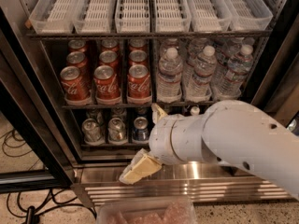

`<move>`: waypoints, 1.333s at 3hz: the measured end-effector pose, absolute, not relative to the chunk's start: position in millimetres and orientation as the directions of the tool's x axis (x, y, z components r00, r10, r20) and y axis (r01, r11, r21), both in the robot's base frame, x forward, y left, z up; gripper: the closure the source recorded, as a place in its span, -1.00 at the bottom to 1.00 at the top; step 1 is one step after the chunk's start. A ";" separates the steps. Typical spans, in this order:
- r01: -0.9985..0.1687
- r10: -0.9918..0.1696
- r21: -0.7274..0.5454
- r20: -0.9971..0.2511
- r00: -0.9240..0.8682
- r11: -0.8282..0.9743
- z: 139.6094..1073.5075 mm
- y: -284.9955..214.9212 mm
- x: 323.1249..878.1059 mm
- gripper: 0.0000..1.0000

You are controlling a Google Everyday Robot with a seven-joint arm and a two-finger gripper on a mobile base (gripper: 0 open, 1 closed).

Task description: Pick coke can from middle shelf of fridge

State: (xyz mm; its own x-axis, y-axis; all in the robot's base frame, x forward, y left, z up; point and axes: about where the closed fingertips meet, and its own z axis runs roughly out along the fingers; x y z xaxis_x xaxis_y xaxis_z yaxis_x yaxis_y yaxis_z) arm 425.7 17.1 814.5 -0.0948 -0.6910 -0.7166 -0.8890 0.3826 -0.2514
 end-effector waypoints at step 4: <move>-0.772 -0.533 -0.260 -0.838 -0.118 0.579 777.5 52.8 442.3 -1.00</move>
Offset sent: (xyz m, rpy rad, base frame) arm 0.0037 0.0002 -0.0211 0.0846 -0.1066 -0.1809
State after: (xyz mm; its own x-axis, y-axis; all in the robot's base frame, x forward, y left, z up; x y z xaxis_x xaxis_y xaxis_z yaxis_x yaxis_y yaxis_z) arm 442.3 52.8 777.5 -0.1177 -0.5330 -0.8379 -0.7725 0.5794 -0.2600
